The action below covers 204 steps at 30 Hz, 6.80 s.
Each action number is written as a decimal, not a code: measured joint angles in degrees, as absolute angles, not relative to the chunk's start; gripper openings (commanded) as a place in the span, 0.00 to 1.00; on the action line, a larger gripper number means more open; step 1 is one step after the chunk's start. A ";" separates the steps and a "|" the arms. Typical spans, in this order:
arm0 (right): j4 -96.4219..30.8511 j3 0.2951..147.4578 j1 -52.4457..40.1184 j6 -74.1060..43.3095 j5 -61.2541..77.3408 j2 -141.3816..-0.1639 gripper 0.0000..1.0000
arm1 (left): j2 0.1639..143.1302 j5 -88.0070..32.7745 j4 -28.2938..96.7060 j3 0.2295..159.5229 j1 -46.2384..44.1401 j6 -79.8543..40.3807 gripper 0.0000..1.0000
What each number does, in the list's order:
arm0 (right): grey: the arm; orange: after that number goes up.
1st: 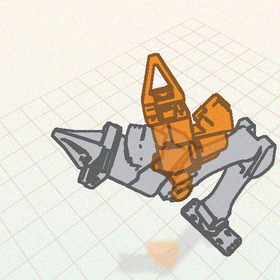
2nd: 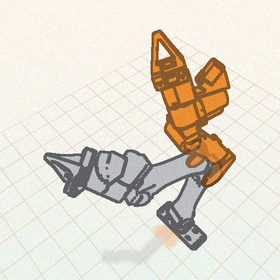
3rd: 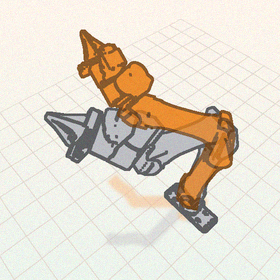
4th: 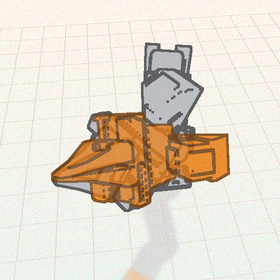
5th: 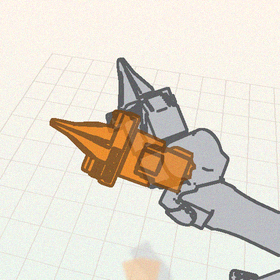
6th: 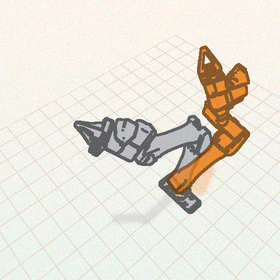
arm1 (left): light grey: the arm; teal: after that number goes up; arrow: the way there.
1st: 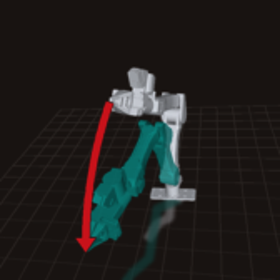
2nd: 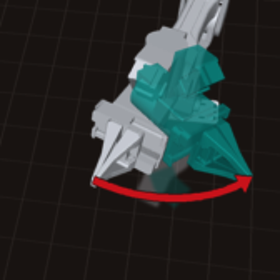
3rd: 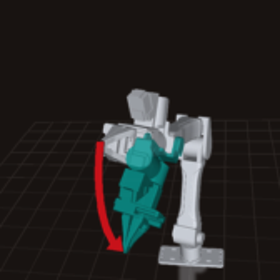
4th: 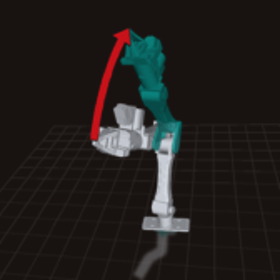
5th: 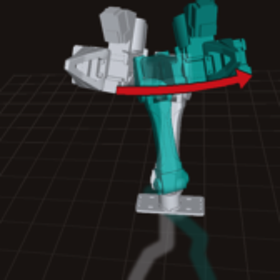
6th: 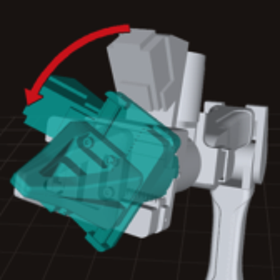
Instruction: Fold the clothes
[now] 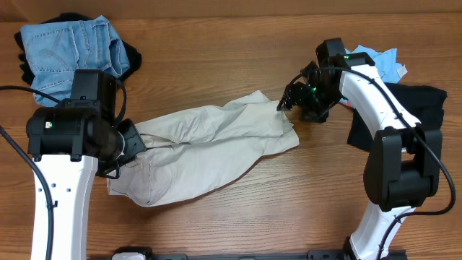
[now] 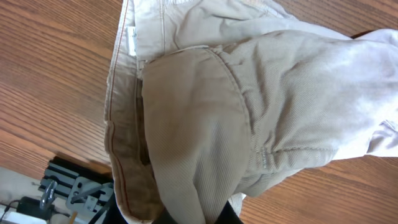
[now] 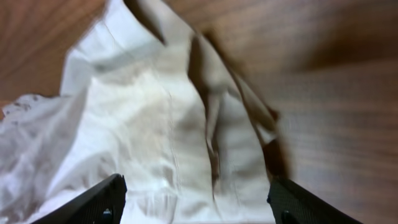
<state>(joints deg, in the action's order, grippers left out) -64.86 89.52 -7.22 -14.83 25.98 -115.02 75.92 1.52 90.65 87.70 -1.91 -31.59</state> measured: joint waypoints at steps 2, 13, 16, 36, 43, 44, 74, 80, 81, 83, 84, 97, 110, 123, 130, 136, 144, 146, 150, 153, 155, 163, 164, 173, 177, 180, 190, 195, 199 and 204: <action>-67.35 89.52 -7.22 -17.93 26.26 -115.02 0.72 | 75.92 1.56 90.50 87.70 -1.91 -31.59 0.05; -51.64 79.44 -13.52 -39.44 29.12 -114.67 0.68 | 75.92 1.52 90.43 87.70 -1.89 -31.59 0.07; -52.58 79.44 -12.88 -39.59 25.96 -114.67 0.67 | 75.92 1.54 90.41 87.70 -1.89 -31.57 0.07; -60.16 79.92 -11.94 -35.94 9.34 -114.65 0.68 | 75.92 1.54 90.00 87.70 -1.91 -31.35 0.09; -61.98 82.21 -7.60 -33.56 7.35 -111.61 0.67 | 75.92 1.54 90.00 87.70 -1.91 -31.38 0.09; -61.39 82.26 -7.73 -32.51 8.86 -111.20 0.66 | 75.92 1.54 89.97 87.70 -1.89 -31.38 0.09; -49.45 76.42 -17.72 -29.45 18.15 -111.20 0.66 | 75.92 1.54 90.24 87.70 -1.91 -31.18 0.10; -47.29 75.29 -17.78 -29.91 18.76 -111.72 0.61 | 75.92 1.54 90.24 87.70 -1.89 -31.18 0.10; -46.52 74.24 -17.85 -30.00 18.92 -112.05 0.53 | 75.92 1.52 90.24 87.70 -1.89 -31.18 0.10; -46.24 73.08 -18.04 -30.24 19.07 -112.14 0.21 | 75.92 1.52 90.24 87.70 -1.89 -31.18 0.04; -45.91 73.03 -18.04 -30.24 19.07 -112.14 0.09 | 75.92 1.52 90.24 87.70 -1.89 -31.16 0.04; -58.28 85.41 -13.72 -30.44 18.83 -101.38 0.04 | 74.87 -0.84 93.30 87.70 -1.89 -25.04 0.04; -68.20 90.80 -10.17 -31.97 7.79 -84.55 0.04 | 55.35 -5.63 96.49 87.72 -1.91 -23.31 0.04; -60.97 90.85 -10.24 -33.04 6.33 -83.94 0.04 | 55.02 -8.84 95.74 75.64 -2.28 -34.83 0.04; -54.35 90.85 -10.39 -32.95 14.66 -93.32 0.04 | 54.98 -6.61 94.45 69.89 -2.28 -42.70 0.04; -52.03 90.85 -10.66 -32.91 17.65 -95.79 0.04 | 54.76 -5.67 89.27 60.62 -2.28 -47.92 0.04; -45.54 90.85 -15.55 -32.99 15.27 -103.92 0.04 | 54.78 3.57 80.99 55.00 -2.28 -50.26 0.04; -44.45 90.85 -16.53 -32.97 13.96 -103.92 0.04 | 55.48 5.82 77.89 54.35 -2.28 -50.68 0.05; -43.13 90.85 -17.67 -33.01 11.57 -103.94 0.04 | 59.81 7.90 72.14 54.35 -2.26 -50.72 0.06; -42.50 90.85 -18.35 -33.47 11.11 -104.66 0.04 | 66.08 8.73 71.40 54.35 -2.26 -50.72 0.06; -41.52 90.85 -18.41 -34.15 10.63 -106.85 0.04 | 69.91 8.93 70.22 54.33 -2.26 -50.89 0.06; -38.59 90.87 -18.41 -34.96 9.96 -112.25 0.67 | 74.91 11.60 64.60 54.33 -2.26 -51.11 0.57; -38.63 90.87 -18.41 -34.81 9.80 -112.25 0.75 | 74.91 11.92 64.58 54.33 -2.26 -51.27 0.63; -40.49 91.35 -18.00 -33.61 10.50 -112.22 0.88 | 74.96 16.21 68.25 55.83 -2.26 -51.35 0.81; -42.89 91.64 -14.98 -32.21 12.25 -109.16 0.84 | 75.22 19.35 74.67 68.51 -2.26 -48.77 0.30; -44.64 92.36 -14.28 -30.11 14.57 -107.35 0.74 | 75.11 15.11 75.20 72.60 -2.26 -43.03 0.04; -49.39 92.38 -14.39 -28.45 15.68 -107.31 0.66 | 90.89 4.21 68.93 61.95 -2.26 -37.30 0.04; -49.60 92.38 -14.39 -28.38 15.68 -107.31 0.66 | 95.04 4.51 68.73 61.43 -1.41 -37.32 0.05; -50.02 92.38 -14.37 -27.29 15.68 -107.31 0.67 | 95.92 5.58 68.71 61.43 2.37 -37.32 0.05; -50.06 92.38 -14.37 -26.94 15.66 -107.31 0.67 | 95.92 6.04 67.51 61.32 8.95 -37.30 0.06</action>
<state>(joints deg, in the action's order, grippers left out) -50.06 92.38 -14.37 -26.94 15.66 -107.31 95.92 6.04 67.51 61.32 8.95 -37.30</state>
